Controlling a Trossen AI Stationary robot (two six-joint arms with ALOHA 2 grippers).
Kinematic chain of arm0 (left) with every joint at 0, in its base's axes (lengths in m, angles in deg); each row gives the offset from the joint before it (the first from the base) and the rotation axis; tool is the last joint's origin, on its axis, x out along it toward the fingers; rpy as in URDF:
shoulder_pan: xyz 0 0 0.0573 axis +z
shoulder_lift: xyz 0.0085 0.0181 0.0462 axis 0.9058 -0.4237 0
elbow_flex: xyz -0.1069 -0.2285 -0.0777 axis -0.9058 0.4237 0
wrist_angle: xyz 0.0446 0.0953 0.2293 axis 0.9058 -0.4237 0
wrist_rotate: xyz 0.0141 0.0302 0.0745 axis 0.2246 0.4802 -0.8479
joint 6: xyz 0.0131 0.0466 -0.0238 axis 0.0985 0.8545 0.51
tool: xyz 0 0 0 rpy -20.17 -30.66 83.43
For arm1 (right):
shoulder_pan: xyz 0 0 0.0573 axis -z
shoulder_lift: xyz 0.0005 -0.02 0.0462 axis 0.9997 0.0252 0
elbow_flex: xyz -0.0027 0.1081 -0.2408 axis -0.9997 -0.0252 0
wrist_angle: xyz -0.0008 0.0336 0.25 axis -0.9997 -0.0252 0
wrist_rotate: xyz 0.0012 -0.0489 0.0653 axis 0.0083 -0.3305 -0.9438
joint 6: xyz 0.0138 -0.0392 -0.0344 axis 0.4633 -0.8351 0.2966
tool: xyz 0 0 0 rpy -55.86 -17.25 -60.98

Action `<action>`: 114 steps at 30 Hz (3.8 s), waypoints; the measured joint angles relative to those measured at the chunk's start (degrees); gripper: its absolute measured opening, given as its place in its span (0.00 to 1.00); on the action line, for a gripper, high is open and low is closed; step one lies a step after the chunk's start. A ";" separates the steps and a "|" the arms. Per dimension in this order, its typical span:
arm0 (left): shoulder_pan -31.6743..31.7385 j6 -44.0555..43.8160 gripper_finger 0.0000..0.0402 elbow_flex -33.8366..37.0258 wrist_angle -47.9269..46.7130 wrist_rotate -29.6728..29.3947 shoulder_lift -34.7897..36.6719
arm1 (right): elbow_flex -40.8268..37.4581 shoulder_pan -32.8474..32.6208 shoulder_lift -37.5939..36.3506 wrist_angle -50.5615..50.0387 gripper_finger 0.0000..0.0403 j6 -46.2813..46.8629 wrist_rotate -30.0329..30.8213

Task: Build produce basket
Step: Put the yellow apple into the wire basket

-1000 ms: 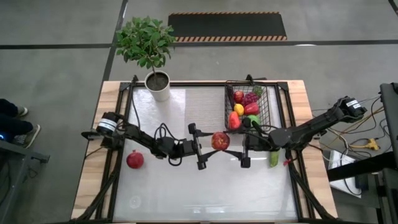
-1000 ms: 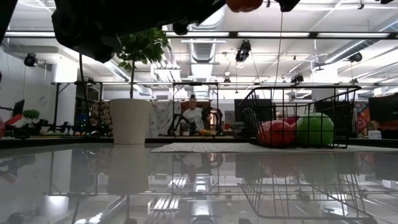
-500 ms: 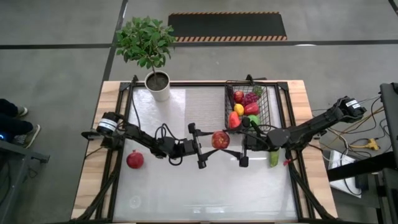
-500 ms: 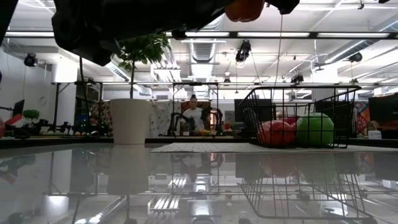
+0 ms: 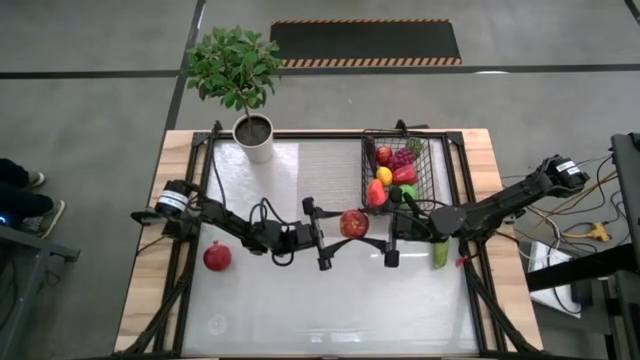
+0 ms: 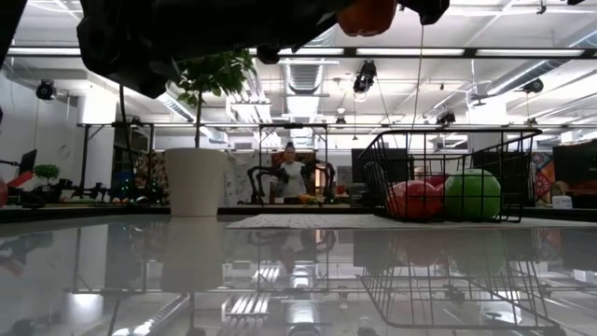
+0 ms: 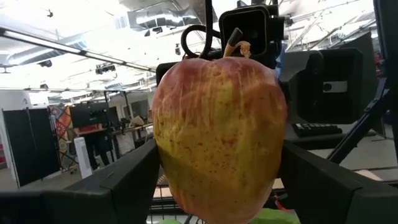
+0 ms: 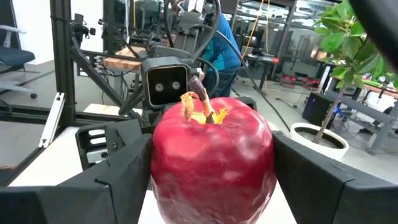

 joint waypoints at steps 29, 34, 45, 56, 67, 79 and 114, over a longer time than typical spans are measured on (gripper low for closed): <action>0.02 1.42 0.86 0.66 -3.24 -10.92 0.20 | -0.37 3.44 -4.63 -15.94 0.71 18.42 40.26; 0.00 1.42 0.86 0.66 -3.20 -10.90 0.20 | -2.26 8.88 -4.55 -28.14 0.71 36.22 40.69; 0.00 2.97 0.86 0.70 -3.17 -10.95 1.14 | -8.84 17.23 -4.55 -31.69 0.71 51.32 30.92; 0.00 4.30 0.86 0.70 -3.13 -11.58 1.66 | -9.41 17.70 -0.45 -32.98 0.71 50.79 30.55; 0.00 4.50 0.86 1.02 -3.14 -12.16 1.66 | -9.33 17.70 3.92 -32.31 0.71 53.50 32.35; 0.00 4.52 0.86 1.18 -3.13 -12.19 1.66 | -9.33 17.70 3.96 -32.52 0.74 53.15 32.33; -0.44 5.73 0.86 2.23 -3.24 -12.06 4.35 | 17.77 29.36 0.44 -68.02 0.24 36.00 3.45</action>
